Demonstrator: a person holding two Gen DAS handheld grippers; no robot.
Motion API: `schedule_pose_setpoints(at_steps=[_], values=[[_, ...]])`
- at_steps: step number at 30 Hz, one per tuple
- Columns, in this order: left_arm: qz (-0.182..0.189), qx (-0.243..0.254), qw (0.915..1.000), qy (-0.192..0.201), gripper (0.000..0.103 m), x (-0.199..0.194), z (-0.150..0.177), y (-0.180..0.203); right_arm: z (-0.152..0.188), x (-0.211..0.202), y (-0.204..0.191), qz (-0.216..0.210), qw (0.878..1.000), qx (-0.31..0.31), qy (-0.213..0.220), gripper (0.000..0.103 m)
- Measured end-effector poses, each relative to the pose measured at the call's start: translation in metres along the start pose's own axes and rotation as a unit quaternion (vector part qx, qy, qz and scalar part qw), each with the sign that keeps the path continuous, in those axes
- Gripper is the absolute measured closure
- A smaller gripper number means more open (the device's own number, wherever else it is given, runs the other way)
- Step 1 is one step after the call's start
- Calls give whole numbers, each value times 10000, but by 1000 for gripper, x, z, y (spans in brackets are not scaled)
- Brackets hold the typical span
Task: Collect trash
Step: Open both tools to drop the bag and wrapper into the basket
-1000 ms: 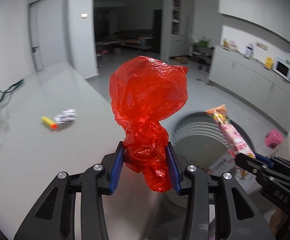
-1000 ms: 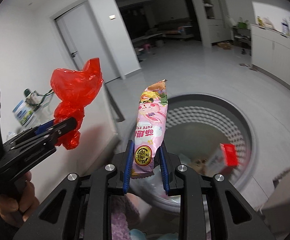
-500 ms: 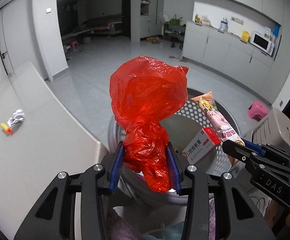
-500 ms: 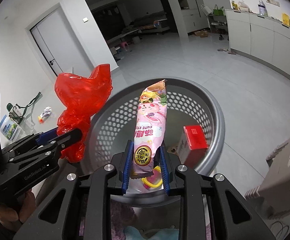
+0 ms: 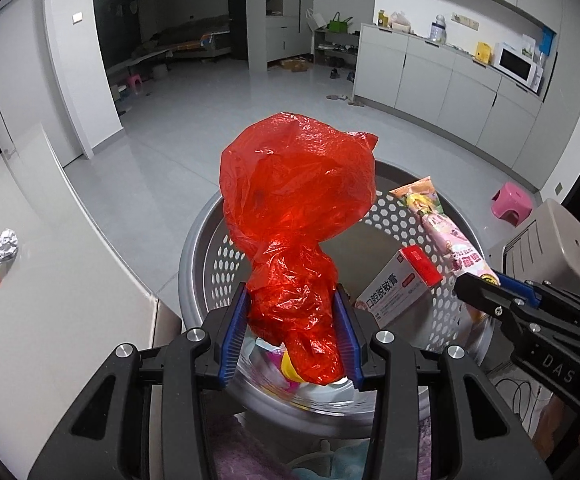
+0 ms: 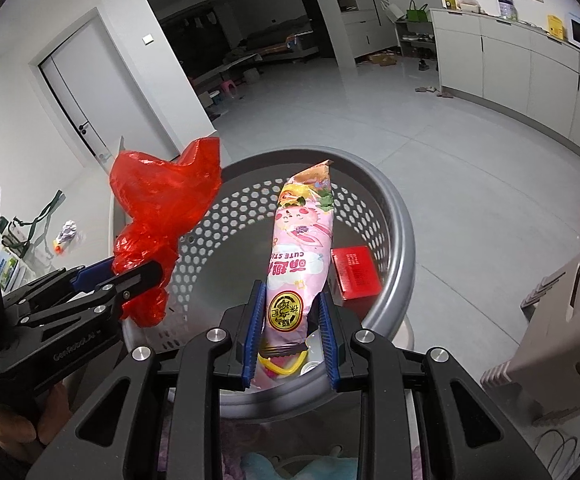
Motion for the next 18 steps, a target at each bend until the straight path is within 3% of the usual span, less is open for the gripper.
schedule_pose_setpoints(at_steps=[6, 10, 18], values=[[-32, -67, 10000, 35, 57, -3, 2, -8, -2, 2, -2, 32, 10000, -16, 2, 72], [-52, -146, 9998, 110, 46, -6, 3, -7, -2, -1, -2, 90, 9999, -5, 92, 52], [-124, -243, 9995, 130, 34, -8, 3, -10, -1, -2, 3, 146, 9999, 40, 83, 37]])
Point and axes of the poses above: each gripper's, at about its wrist camera, not at the fingertips, and x roughly the way its jaws point, y to its right, z to its underside, the point moved 1 cm from there along x, roughly the way its jaws point, and after that the axes turned 1 degree about -z, right-handed, at the moved point
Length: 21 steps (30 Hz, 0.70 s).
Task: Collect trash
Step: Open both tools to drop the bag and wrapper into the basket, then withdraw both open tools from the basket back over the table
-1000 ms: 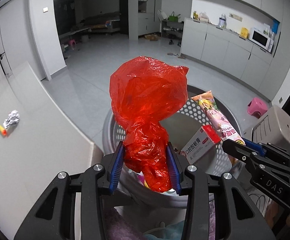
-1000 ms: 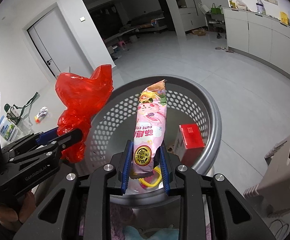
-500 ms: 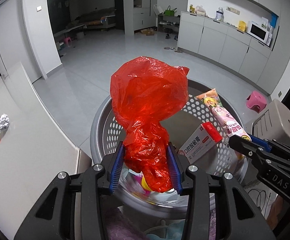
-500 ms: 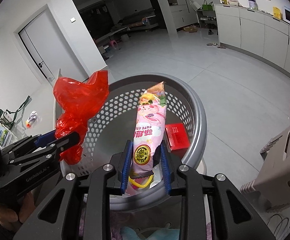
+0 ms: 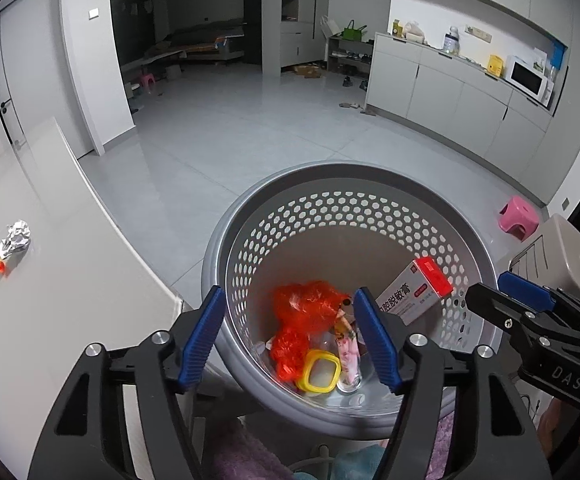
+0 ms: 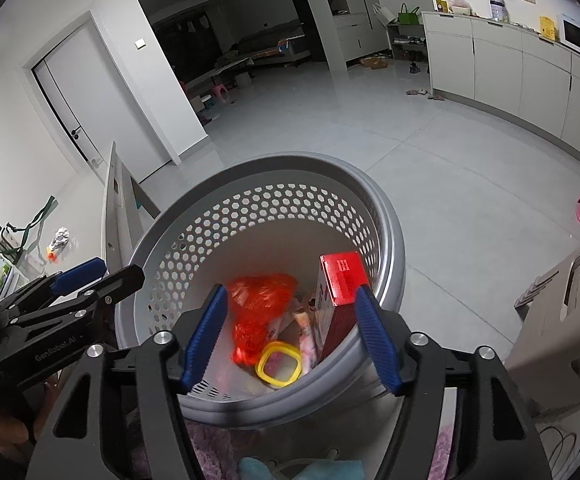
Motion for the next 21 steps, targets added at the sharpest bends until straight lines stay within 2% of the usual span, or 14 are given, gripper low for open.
schedule_pose_setpoints(at_steps=[5, 15, 21], values=[[-40, -17, 10000, 72, 29, -4, -1, -4, 1, -3, -2, 23, 10000, -42, 82, 32], [-171, -91, 9996, 224, 21, -22, 0, -15, 5, -7, -8, 71, 9998, -142, 147, 31], [-390, -223, 9984, 355, 18, -43, 6, -35, 2, -9, -23, -101, 9993, -288, 210, 28]])
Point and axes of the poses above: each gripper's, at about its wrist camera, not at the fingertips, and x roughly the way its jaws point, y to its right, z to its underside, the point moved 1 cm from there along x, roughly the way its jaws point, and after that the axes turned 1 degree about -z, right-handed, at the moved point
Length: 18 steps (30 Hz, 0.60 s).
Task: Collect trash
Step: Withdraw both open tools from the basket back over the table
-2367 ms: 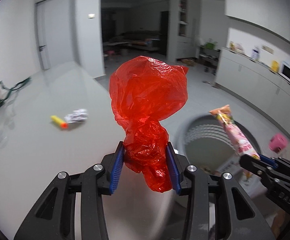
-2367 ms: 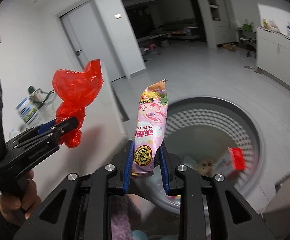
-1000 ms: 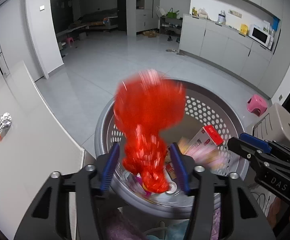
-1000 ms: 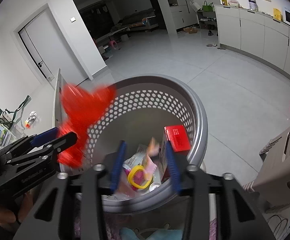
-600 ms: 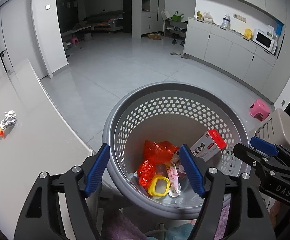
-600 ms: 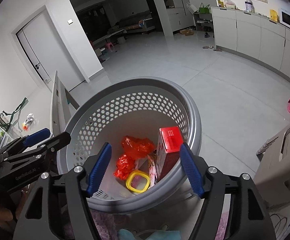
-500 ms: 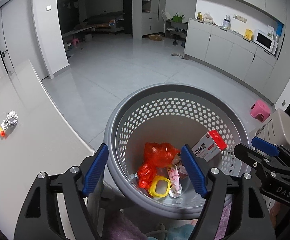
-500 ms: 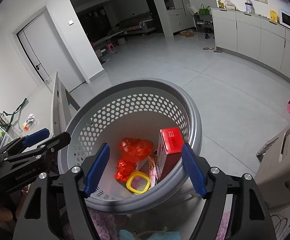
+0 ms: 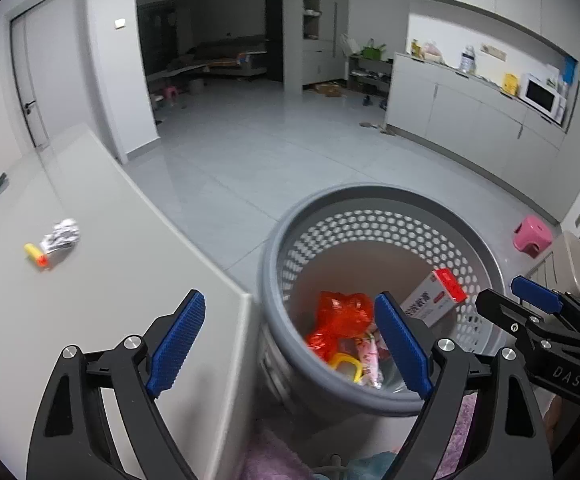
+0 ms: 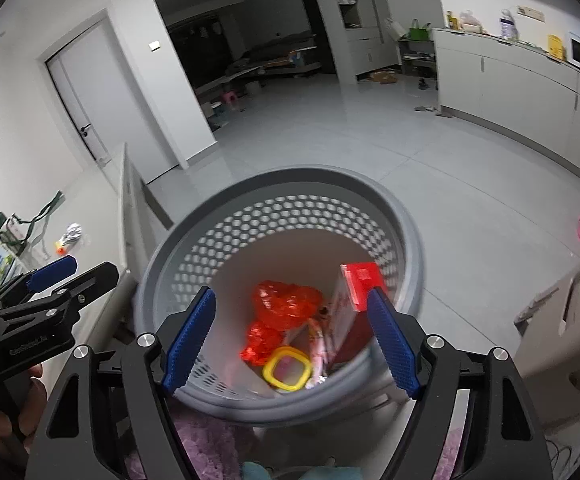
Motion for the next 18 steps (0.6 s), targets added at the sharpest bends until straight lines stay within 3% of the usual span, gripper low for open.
schedule_pose_setpoints(at_steps=[8, 18], values=[[-557, -442, 9973, 158, 17, -32, -1, -58, -21, 9, -49, -457, 9979, -459, -37, 28], [-1292, -1329, 9824, 226, 15, -58, 3, -157, -61, 31, -143, -1128, 9836, -1390, -206, 28]])
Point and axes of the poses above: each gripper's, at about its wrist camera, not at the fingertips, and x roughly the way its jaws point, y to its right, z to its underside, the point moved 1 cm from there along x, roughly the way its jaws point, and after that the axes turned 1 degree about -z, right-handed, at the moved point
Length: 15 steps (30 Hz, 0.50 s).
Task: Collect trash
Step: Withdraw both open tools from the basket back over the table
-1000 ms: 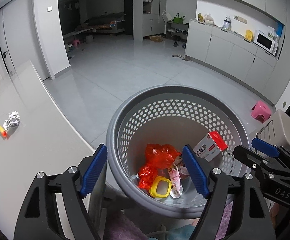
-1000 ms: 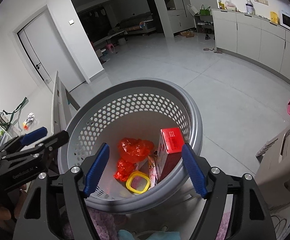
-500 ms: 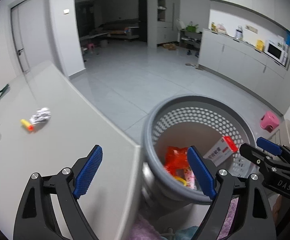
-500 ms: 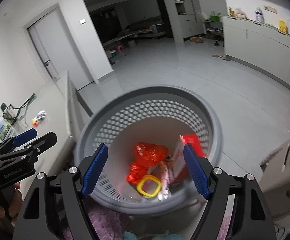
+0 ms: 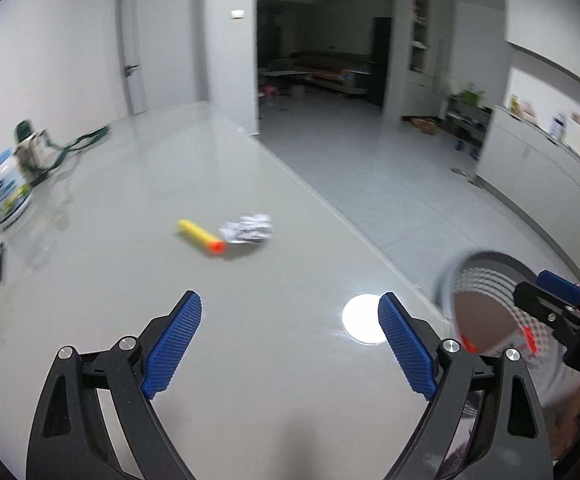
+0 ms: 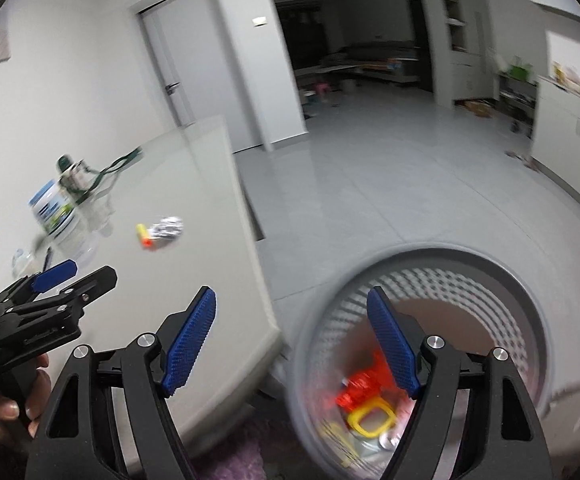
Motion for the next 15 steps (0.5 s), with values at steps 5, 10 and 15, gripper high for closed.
schedule_pose_setpoints(at_steps=[5, 10, 15], values=[[-413, -356, 9985, -64, 15, 12, -10, -47, -30, 37, -35, -323, 9988, -318, -200, 28], [-684, -663, 9953, -145, 15, 32, -22, -85, -50, 79, -67, -584, 9952, -617, -486, 28], [-800, -887, 9927, -186, 15, 57, -33, -111, -59, 116, -95, -711, 9906, -887, -757, 28]])
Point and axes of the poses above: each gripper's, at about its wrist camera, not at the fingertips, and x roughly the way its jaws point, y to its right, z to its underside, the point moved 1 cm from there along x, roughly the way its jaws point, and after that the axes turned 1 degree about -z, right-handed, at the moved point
